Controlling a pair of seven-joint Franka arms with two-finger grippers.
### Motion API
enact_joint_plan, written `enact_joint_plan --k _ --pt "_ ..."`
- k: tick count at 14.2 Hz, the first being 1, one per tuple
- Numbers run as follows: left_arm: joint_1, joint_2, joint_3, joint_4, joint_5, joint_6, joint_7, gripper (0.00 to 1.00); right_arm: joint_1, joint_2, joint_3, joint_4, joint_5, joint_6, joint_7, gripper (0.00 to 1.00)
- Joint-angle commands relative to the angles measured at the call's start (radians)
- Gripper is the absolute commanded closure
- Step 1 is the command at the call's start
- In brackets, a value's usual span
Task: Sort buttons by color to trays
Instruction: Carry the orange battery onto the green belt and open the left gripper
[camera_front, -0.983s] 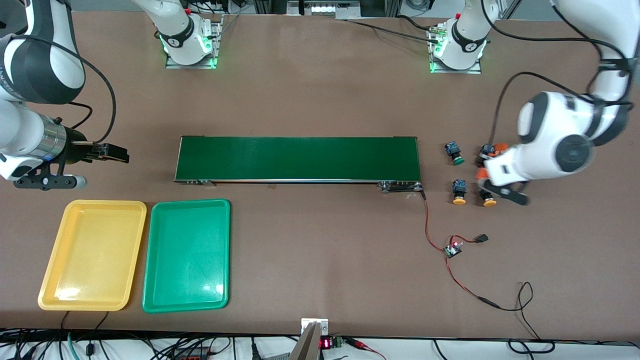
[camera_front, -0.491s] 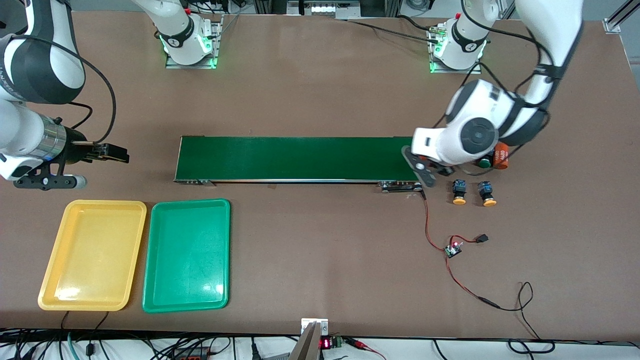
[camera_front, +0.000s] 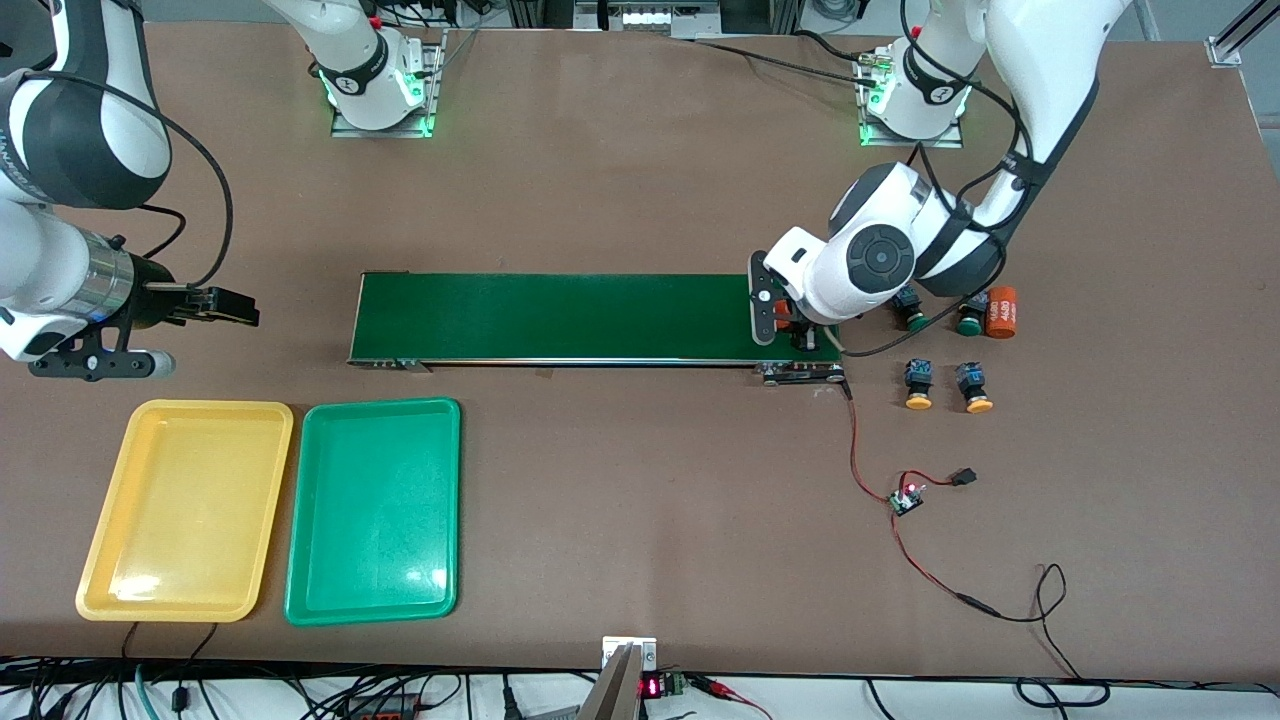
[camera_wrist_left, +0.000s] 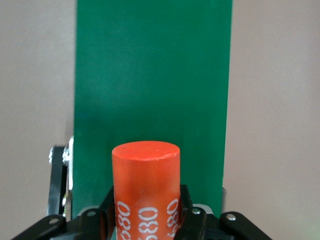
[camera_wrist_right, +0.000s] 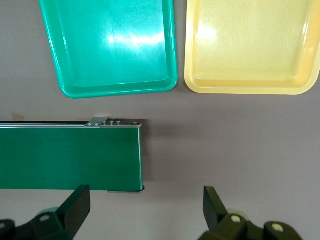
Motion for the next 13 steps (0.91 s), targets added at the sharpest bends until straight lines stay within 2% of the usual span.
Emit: enact_joint_plan --k 1,2,6,8,10,13 --pt "0.002 0.000 -0.006 -0.014 0.051 0.024 0.059 0.49 -0.004 0.001 -0.002 0.003 0.013 -0.006 -0.015 0.00" --pt "0.002 0.000 -0.006 -0.014 0.060 0.021 0.062 0.00 -0.004 0.001 -0.002 0.003 0.013 -0.009 -0.015 0.00" --pt "0.021 -0.033 -0.003 0.006 0.058 -0.062 0.050 0.00 -0.008 0.002 -0.002 0.001 0.013 -0.010 -0.017 0.00" --pt "0.065 -0.053 -0.003 0.032 0.057 -0.105 0.004 0.00 -0.008 0.002 -0.002 0.001 0.016 -0.010 -0.016 0.00" --pt "0.075 -0.052 -0.002 0.069 0.057 -0.141 -0.062 0.00 -0.008 0.002 -0.002 0.001 0.016 -0.010 -0.017 0.00" --pt "0.079 -0.060 0.009 0.129 0.055 -0.235 -0.276 0.00 -0.011 0.002 -0.002 0.000 0.016 -0.012 -0.017 0.00"
